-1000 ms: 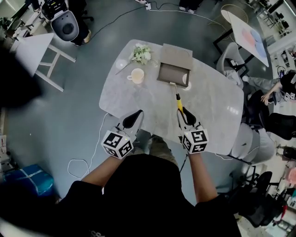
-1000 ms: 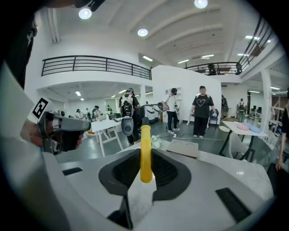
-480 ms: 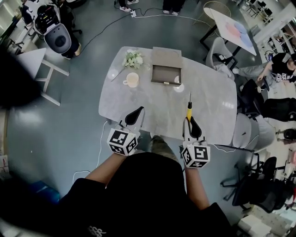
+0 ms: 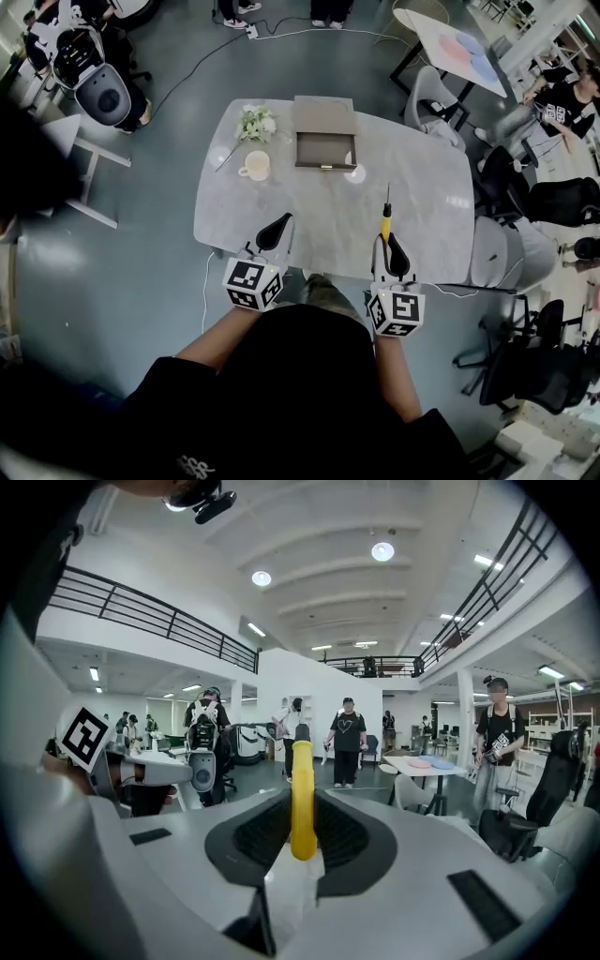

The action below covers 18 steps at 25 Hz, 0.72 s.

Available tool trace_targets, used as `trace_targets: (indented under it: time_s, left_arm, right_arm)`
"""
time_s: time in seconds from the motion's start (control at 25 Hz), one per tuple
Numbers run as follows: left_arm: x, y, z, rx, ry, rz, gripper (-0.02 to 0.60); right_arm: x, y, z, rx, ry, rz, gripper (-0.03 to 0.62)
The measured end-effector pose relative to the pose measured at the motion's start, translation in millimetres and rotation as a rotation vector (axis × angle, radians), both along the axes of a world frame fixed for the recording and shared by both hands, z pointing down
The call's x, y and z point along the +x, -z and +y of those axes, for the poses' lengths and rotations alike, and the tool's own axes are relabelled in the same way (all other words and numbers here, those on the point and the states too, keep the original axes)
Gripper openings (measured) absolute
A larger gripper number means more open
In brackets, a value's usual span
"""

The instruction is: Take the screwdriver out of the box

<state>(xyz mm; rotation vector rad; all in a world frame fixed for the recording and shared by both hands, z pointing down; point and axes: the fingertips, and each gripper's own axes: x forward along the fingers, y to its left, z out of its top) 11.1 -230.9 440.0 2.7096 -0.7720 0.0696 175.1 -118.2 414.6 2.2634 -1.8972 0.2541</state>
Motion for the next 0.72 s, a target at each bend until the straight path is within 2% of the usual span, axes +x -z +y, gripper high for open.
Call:
trace_targets:
  time_s: [0.2,0.72]
  left_arm:
    - [7,-2,-7,-0.003,0.004,-0.007,0.015]
    - [32,-2,-21,-0.013,0.022,-0.014,0.014]
  right_arm:
    - [11,1,-7,0.009,-0.004,0.011,0.074]
    - [24,-4,-37,0.001,0.076,-0.010,0.074]
